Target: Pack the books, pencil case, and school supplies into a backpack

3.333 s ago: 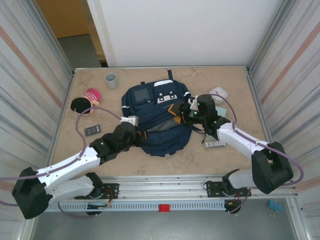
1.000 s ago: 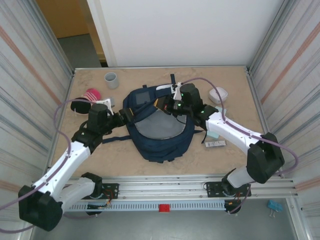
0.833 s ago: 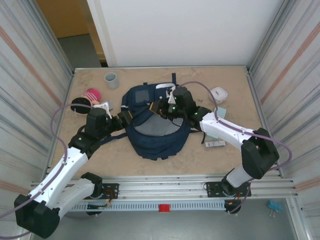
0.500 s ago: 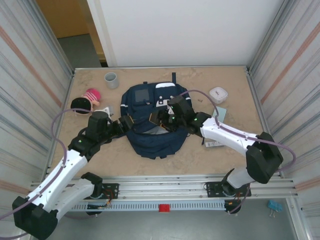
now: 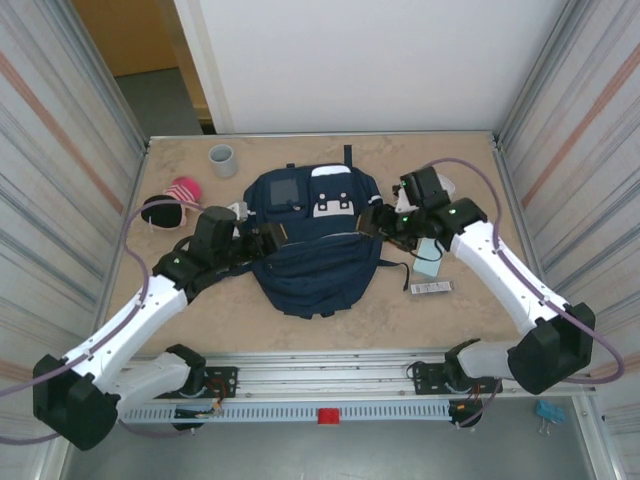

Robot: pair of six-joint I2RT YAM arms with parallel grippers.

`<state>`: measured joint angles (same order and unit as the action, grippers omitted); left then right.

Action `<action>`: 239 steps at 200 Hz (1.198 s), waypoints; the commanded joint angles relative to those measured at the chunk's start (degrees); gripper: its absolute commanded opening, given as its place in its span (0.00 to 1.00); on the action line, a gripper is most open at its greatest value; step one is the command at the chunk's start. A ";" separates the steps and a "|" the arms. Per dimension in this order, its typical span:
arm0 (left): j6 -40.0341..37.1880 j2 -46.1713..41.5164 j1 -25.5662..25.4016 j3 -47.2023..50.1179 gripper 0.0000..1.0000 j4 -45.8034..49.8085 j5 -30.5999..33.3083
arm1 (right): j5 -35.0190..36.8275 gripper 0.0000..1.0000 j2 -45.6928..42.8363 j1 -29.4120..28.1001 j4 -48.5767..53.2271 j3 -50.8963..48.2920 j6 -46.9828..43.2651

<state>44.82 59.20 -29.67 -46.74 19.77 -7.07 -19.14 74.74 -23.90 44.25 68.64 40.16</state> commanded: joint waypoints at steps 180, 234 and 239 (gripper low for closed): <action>-0.34 13.54 -1.46 -4.72 0.91 -5.66 -3.91 | 10.99 0.74 23.00 24.74 15.51 10.15 -30.95; -0.65 13.23 -1.48 -4.41 0.91 -5.80 -3.45 | 14.44 0.81 29.58 26.38 12.58 9.54 -23.86; -0.69 13.30 -1.44 -4.50 0.91 -5.75 -3.46 | 14.62 0.82 30.03 26.36 12.38 9.54 -23.59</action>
<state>44.88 72.53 -30.85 -49.78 14.68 -10.52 -7.31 102.30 2.57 57.14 77.80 13.45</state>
